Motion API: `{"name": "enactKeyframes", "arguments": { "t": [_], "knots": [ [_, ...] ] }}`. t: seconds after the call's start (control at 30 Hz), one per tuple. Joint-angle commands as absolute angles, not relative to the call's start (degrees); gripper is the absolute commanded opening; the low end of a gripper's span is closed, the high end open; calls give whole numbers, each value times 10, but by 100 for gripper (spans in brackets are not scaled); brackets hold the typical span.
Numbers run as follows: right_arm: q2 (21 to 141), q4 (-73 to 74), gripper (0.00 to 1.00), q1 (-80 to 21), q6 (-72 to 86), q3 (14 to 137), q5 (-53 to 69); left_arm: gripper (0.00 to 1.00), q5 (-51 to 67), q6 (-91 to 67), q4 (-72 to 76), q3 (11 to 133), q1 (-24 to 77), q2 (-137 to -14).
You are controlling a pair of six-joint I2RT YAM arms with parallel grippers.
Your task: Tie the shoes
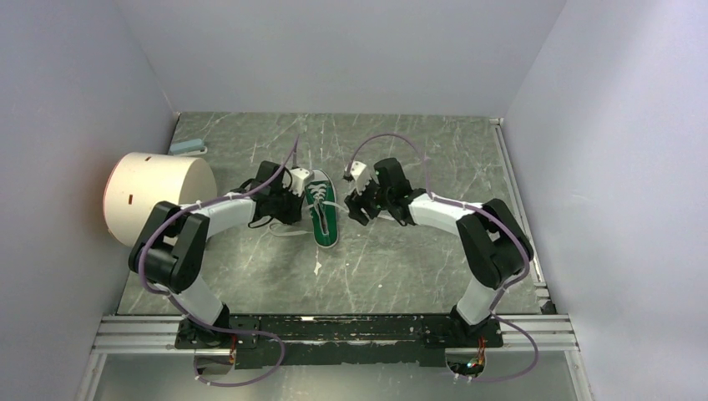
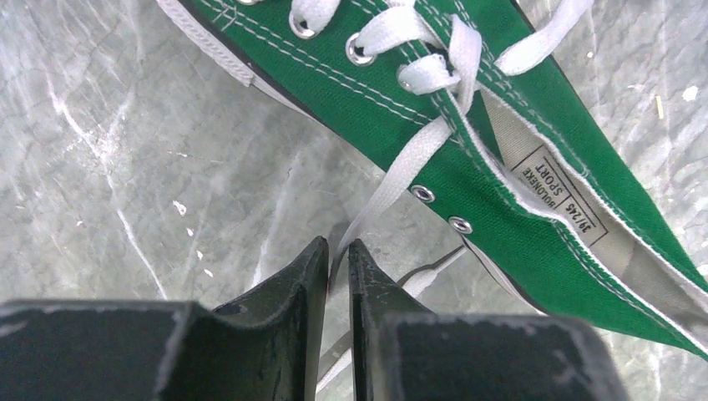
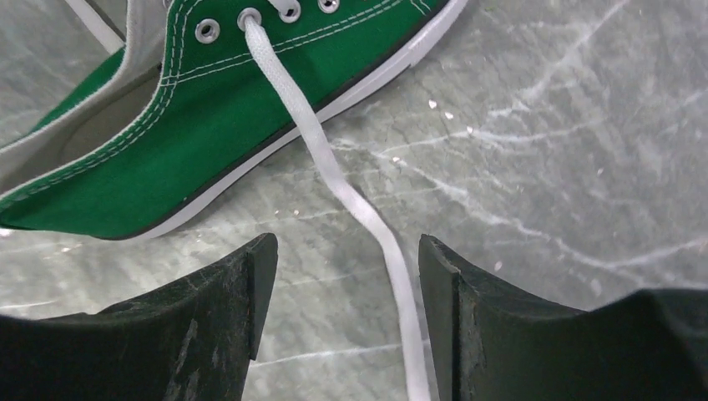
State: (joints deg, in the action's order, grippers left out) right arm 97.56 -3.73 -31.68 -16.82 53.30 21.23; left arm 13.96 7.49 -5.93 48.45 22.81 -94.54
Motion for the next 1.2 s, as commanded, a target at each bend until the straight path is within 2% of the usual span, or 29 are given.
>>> {"name": "enactKeyframes", "arguments": {
  "t": [0.0, 0.27, 0.57, 0.67, 0.7, 0.77, 0.83, 0.9, 1.17],
  "knots": [
    [1011, -40, 66, -336, -293, 556, 207, 20, 185, 41, -63, 481, 218, -921],
    [1062, -40, 63, -345, -320, 563, 150, 14, 197, 20, -99, 479, 218, -890],
    [1068, 5, 64, -310, -334, 571, 208, 12, 224, 8, -109, 465, 218, -857],
    [1078, 36, 62, -310, -353, 577, 221, 6, 225, 7, -120, 475, 218, -855],
    [1084, 48, 58, -310, -359, 587, 230, 5, 222, 4, -124, 480, 218, -855],
    [1101, 68, 43, -309, -363, 608, 236, 5, 225, 4, -129, 490, 218, -858],
    [1111, 78, 19, -307, -361, 623, 241, 5, 230, 4, -130, 499, 218, -862],
    [1106, 79, 2, -307, -353, 629, 247, 5, 237, 4, -125, 502, 218, -861],
    [1013, 86, 0, -307, -279, 629, 269, 5, 264, 6, -89, 498, 219, -844]
  ]
}}
